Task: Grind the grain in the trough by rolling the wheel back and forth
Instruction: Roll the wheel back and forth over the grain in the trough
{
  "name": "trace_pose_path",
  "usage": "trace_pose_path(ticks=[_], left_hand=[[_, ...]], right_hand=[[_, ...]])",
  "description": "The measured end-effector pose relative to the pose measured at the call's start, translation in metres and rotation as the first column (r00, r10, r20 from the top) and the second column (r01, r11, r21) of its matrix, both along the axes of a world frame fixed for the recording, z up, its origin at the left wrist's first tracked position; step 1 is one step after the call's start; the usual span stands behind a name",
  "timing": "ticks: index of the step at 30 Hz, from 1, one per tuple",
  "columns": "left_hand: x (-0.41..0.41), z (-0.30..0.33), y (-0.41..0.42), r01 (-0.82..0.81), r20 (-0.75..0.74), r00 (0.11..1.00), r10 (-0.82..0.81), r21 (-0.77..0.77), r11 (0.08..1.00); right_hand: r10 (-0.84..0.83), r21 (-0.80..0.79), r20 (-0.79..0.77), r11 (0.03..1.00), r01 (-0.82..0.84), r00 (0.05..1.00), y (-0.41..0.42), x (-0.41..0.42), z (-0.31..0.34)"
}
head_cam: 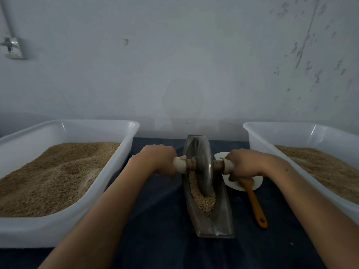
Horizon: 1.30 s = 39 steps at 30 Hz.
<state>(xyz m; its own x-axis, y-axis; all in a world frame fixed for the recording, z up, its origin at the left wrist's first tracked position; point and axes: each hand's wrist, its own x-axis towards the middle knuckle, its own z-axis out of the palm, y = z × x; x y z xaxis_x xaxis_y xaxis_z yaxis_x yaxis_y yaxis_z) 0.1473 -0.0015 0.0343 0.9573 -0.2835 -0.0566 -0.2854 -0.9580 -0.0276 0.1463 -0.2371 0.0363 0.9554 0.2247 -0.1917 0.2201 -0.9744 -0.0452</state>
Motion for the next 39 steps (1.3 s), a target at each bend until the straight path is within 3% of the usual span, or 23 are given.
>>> trace_pose_path(ticks=[5,11,15,20,23,27,32,34,37,39], left_hand=[[0.001,-0.003,-0.002,-0.025,0.135,0.991,0.021,0.023,0.999],[0.004,-0.016,0.002,-0.016,0.316,0.949,0.022,-0.022,1.000],[0.003,-0.014,0.002,-0.021,0.248,0.968,0.024,-0.015,1.000],[0.000,-0.004,0.000,-0.024,0.078,0.997,0.023,0.007,1.000],[-0.001,-0.001,-0.002,-0.021,0.068,0.997,0.020,0.025,0.999],[0.001,-0.005,-0.003,-0.039,0.146,0.989,0.036,0.018,0.999],[0.003,-0.015,0.000,-0.027,0.271,0.962,0.038,-0.041,0.999],[0.004,-0.017,0.001,-0.027,0.283,0.958,0.043,-0.060,0.998],[0.004,-0.017,0.001,-0.039,0.245,0.968,0.049,-0.047,0.998],[0.004,-0.013,0.001,-0.044,0.180,0.982,0.049,-0.027,0.999]], right_hand=[[-0.004,0.001,0.079,1.000,0.004,0.997,0.001,0.000,-0.005],[0.030,-0.035,0.459,0.999,-0.016,0.888,0.010,-0.004,-0.017],[0.056,-0.074,0.405,0.997,-0.028,0.913,0.009,-0.006,-0.012],[0.027,-0.062,0.115,0.998,-0.020,0.993,0.005,-0.006,0.000],[0.013,-0.006,0.005,1.000,-0.013,1.000,0.003,-0.007,0.003],[0.015,-0.031,0.087,0.999,-0.013,0.996,0.004,-0.007,-0.001],[0.065,-0.065,0.443,0.997,-0.040,0.894,0.009,-0.006,-0.014],[0.088,-0.073,0.516,0.996,-0.059,0.852,0.009,-0.006,-0.018],[0.084,-0.071,0.476,0.996,-0.057,0.875,0.008,-0.006,-0.016],[0.074,-0.090,0.372,0.995,-0.044,0.925,0.008,-0.006,-0.011]])
